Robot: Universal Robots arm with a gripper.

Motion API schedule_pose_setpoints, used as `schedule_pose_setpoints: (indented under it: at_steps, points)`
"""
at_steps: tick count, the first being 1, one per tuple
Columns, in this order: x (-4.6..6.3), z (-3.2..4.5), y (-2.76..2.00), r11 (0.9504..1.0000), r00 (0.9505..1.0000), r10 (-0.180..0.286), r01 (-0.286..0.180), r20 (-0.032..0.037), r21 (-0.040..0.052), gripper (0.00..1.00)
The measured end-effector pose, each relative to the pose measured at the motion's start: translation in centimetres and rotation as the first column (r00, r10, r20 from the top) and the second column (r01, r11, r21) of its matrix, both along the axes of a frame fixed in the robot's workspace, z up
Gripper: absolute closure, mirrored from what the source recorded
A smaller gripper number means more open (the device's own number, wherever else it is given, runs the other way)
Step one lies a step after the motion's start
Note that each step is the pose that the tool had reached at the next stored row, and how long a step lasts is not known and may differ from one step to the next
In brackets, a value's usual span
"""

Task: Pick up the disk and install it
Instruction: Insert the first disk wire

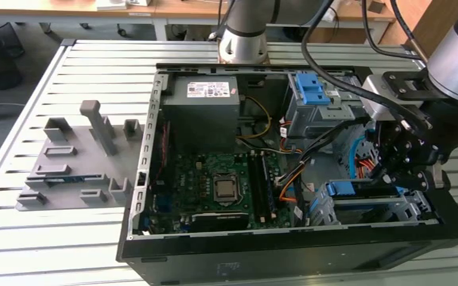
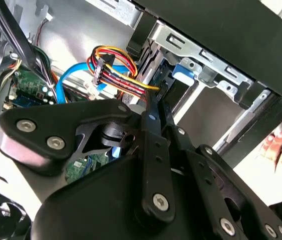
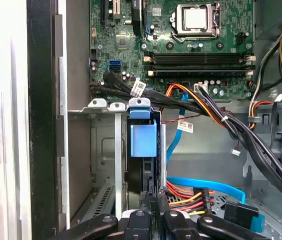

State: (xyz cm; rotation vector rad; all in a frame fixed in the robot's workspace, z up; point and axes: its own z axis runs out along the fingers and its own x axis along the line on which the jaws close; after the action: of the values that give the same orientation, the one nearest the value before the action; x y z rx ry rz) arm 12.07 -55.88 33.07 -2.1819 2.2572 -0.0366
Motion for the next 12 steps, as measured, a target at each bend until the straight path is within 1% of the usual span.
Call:
schedule_pose_setpoints:
  at_steps: [4,12]
  points:
    - [0.00,-0.22,0.00,1.0000,1.0000,0.000,0.000,0.0000,0.0001,0.84]
    - [0.00,-0.26,0.00,1.0000,1.0000,0.000,0.000,-0.0001,0.0002,0.84]
